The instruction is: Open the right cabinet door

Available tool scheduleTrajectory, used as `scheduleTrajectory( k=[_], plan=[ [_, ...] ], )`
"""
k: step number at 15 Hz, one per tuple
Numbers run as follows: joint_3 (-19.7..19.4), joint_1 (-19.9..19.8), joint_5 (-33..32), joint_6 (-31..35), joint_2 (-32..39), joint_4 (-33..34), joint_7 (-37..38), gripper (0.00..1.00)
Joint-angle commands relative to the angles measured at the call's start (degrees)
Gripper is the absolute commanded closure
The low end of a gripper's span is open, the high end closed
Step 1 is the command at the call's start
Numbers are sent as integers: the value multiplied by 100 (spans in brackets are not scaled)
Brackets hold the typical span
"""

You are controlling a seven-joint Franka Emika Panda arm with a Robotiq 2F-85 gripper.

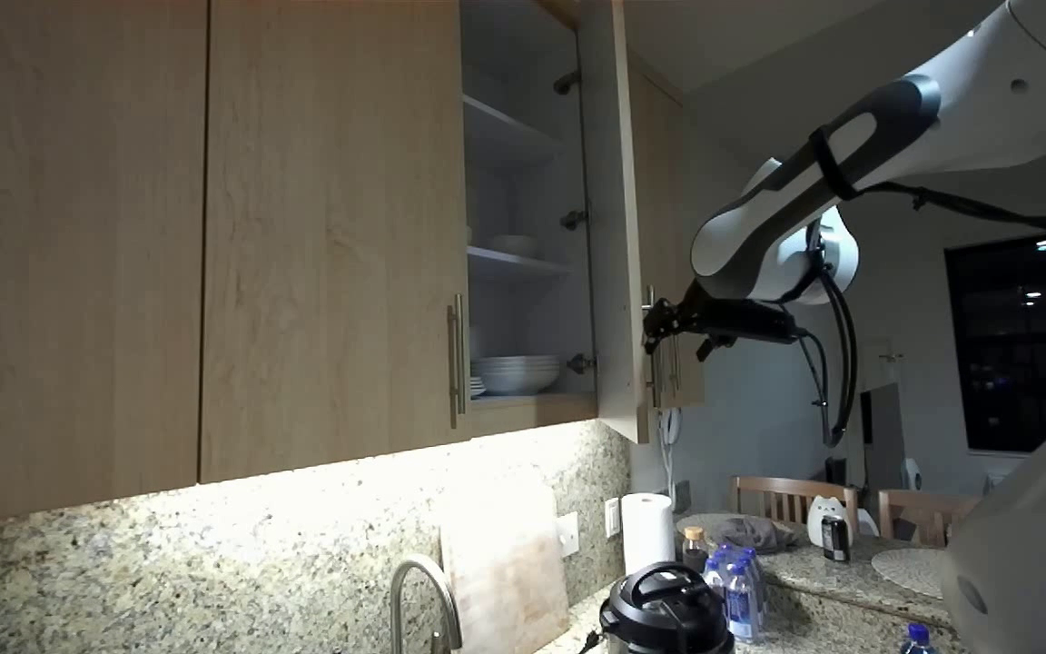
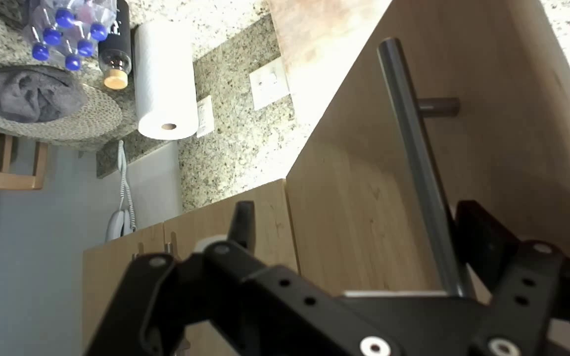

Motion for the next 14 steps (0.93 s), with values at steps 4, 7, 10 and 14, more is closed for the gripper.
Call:
scheduleTrajectory(
  k=[4, 7, 10, 14],
  plan=[
    [510, -1313, 35, -414, 26, 47, 35, 0],
    [904, -1976, -209, -502, -152, -100, 215, 0],
    [1166, -2797, -535, -540, -246, -181, 291, 0],
    [1555, -3254, -666, -486, -440, -332, 227, 0]
  ],
)
